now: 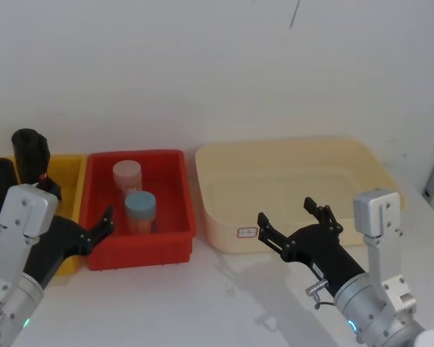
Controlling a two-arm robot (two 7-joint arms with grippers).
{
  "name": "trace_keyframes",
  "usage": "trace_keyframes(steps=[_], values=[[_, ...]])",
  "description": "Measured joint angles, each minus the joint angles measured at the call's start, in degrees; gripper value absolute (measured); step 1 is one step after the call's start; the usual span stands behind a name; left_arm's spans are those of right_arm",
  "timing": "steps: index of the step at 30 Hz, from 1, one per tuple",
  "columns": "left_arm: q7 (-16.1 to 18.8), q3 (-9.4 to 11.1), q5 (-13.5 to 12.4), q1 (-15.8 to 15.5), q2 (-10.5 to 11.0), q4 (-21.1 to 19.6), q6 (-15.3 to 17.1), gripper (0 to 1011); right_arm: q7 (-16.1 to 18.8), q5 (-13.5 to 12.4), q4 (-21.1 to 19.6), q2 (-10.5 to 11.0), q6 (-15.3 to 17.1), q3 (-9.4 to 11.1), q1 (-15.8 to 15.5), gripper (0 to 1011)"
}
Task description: Pick up the garbage bag with the one hand and transfer it to the other hand.
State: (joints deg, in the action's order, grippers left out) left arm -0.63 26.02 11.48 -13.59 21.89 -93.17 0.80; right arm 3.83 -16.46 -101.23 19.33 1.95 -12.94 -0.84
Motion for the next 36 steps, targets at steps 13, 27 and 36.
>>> trace_keyframes(steps=[13, 27, 36], values=[[0.0, 0.0, 0.0, 0.0, 0.0, 0.0, 0.0, 1000, 0.0, 0.0, 0.0, 0.0, 0.0, 0.0, 0.0, 1001], [0.0, 0.0, 0.0, 0.0, 0.0, 0.0, 0.0, 1000, 0.0, 0.0, 0.0, 0.0, 0.0, 0.0, 0.0, 1001], [0.0, 0.0, 0.0, 0.0, 0.0, 0.0, 0.0, 1000, 0.0, 0.0, 0.0, 0.0, 0.0, 0.0, 0.0, 1001]])
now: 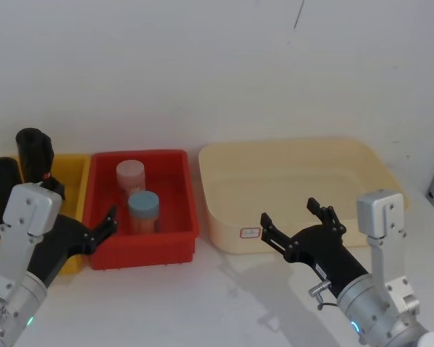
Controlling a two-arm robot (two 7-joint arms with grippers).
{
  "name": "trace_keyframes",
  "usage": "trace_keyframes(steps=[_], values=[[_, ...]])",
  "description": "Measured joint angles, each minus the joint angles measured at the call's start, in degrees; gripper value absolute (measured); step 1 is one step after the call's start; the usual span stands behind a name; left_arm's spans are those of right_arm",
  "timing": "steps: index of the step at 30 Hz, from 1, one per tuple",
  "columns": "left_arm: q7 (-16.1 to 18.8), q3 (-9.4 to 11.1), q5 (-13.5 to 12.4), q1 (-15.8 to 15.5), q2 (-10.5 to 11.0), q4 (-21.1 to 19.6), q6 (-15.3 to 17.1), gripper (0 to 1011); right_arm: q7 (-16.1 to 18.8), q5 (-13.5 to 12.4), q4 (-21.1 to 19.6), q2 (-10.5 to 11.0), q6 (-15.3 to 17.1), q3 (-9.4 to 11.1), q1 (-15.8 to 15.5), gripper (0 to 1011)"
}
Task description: Pick up the garbage bag with the one hand and transfer it to the other hand.
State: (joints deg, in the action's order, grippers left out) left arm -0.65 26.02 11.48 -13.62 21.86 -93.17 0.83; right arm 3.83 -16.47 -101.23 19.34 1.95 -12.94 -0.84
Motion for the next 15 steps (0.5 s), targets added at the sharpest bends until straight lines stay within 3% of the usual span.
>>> trace_keyframes(steps=[9, 15], values=[[-0.7, -0.3, 0.6, 0.4, 0.1, -1.0, 2.3, 1000, 0.0, 0.0, 0.0, 0.0, 0.0, 0.0, 0.0, 1001], [-0.9, -1.5, 1.9, 3.3, 1.4, -4.5, 4.8, 1000, 0.0, 0.0, 0.0, 0.0, 0.0, 0.0, 0.0, 1001]])
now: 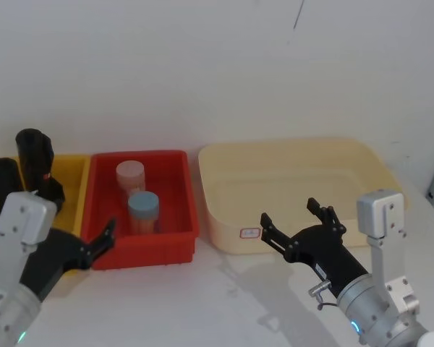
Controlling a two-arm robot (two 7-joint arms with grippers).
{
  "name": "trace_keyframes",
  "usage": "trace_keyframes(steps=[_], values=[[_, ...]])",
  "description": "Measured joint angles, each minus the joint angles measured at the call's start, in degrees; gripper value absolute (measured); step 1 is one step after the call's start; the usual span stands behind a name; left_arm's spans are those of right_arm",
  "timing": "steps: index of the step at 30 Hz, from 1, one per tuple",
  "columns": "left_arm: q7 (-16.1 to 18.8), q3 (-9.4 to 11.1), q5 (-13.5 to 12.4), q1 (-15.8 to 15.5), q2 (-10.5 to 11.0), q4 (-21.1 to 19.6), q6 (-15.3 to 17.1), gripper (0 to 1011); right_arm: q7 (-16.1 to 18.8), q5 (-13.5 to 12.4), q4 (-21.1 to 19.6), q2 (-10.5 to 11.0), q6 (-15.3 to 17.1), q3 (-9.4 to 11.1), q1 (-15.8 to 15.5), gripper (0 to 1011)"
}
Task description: Pick up the garbage bag with the one hand and transfer it to the other hand.
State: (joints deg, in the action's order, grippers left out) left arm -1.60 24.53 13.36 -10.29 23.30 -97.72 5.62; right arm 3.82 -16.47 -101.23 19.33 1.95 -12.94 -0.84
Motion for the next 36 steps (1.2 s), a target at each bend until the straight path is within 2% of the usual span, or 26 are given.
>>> trace_keyframes(steps=[11, 17, 26, 36], values=[[-0.4, -4.1, 3.0, 6.1, 3.3, -5.9, 3.0, 1000, 0.0, 0.0, 0.0, 0.0, 0.0, 0.0, 0.0, 1001], [-1.5, -6.6, 4.8, 7.4, 4.7, -7.0, 4.0, 1000, 0.0, 0.0, 0.0, 0.0, 0.0, 0.0, 0.0, 1001], [-3.3, -8.8, 6.5, 6.0, 5.7, -5.3, 5.5, 1000, 0.0, 0.0, 0.0, 0.0, 0.0, 0.0, 0.0, 1001], [-5.9, -10.4, 7.6, 2.1, 6.5, -0.7, 7.5, 1000, 0.0, 0.0, 0.0, 0.0, 0.0, 0.0, 0.0, 1001]])
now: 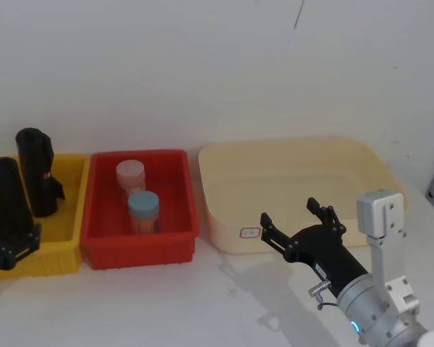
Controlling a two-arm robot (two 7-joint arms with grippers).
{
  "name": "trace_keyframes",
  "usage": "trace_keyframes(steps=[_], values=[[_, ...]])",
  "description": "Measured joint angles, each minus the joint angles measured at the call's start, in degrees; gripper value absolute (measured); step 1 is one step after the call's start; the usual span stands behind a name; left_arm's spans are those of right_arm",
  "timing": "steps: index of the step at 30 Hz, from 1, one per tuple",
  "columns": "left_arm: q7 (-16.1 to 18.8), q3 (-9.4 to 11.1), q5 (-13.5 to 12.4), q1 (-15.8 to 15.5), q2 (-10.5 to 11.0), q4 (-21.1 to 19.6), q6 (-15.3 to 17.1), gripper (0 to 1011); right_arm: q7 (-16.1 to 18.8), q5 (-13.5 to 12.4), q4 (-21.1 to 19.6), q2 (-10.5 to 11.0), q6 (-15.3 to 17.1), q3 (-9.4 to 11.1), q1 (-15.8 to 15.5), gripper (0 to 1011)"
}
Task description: Pick up the garbage bag with the one hand and transfer it to the other hand.
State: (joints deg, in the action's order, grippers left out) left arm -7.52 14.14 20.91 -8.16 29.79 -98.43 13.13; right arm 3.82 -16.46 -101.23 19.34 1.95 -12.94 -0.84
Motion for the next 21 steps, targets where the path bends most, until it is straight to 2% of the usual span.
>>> trace_keyframes(steps=[11, 21], values=[[-2.5, -0.6, 0.2, -3.1, 0.7, 3.8, 1.3, 1000, 0.0, 0.0, 0.0, 0.0, 0.0, 0.0, 0.0, 1001], [-4.9, 0.0, -0.4, -6.7, 0.6, 7.9, 1.6, 1000, 0.0, 0.0, 0.0, 0.0, 0.0, 0.0, 0.0, 1001]])
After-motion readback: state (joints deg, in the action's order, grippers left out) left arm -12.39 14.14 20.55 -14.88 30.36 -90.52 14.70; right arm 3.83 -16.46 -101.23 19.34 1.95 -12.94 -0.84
